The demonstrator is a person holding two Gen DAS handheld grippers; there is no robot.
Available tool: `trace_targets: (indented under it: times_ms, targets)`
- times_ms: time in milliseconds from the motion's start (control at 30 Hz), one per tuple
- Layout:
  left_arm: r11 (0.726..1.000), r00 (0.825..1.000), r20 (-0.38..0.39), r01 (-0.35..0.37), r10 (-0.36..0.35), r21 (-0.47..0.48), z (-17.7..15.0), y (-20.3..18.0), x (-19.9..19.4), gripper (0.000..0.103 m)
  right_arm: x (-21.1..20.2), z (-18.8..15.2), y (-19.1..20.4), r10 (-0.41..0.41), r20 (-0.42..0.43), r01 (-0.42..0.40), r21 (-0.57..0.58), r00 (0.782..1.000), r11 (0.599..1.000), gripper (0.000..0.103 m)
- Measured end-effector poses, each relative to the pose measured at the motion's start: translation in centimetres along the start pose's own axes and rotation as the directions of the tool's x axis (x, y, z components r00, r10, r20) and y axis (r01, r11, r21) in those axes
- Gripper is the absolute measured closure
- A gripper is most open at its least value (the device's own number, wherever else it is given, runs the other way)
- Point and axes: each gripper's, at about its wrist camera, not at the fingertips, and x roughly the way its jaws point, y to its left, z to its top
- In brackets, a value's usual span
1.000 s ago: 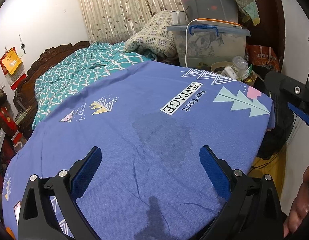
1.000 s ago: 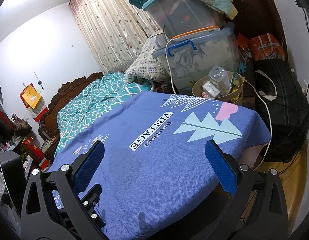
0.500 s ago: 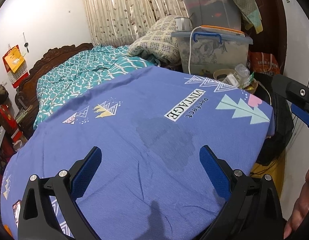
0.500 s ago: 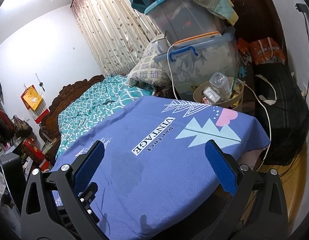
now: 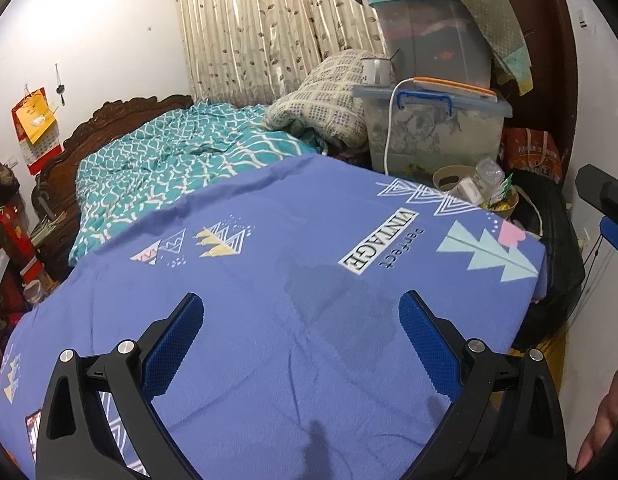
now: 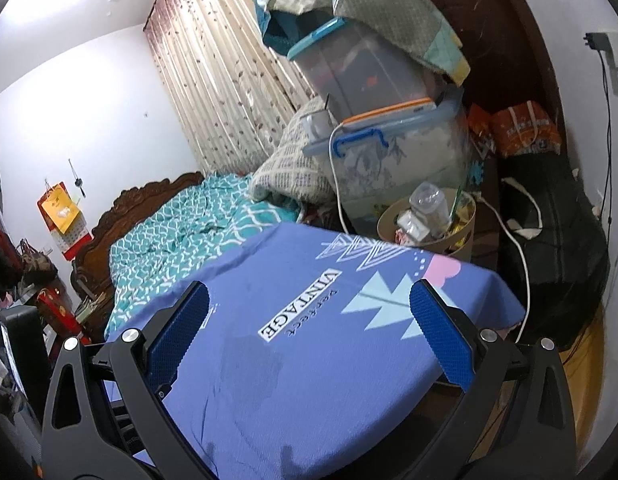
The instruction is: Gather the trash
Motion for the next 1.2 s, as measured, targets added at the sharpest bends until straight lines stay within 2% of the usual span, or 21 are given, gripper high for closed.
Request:
trace_targets:
  times_ms: [267,1200]
  targets:
    - [1.0,0.999,0.034,0.019,-0.019,-0.001,1.3,-0.9,-0.5,0.009,-0.4,0.9,0.1,0.008,0.036,-0.007,-0.01,0.999,1.0,0.003]
    - [0.999,1.0,0.019,0.02,-0.02,-0.032,1.1,-0.5,-0.3,0.009,0.4,-0.2,0.4,0.019,0.02,-0.019,-0.019,1.0,1.0,0.004]
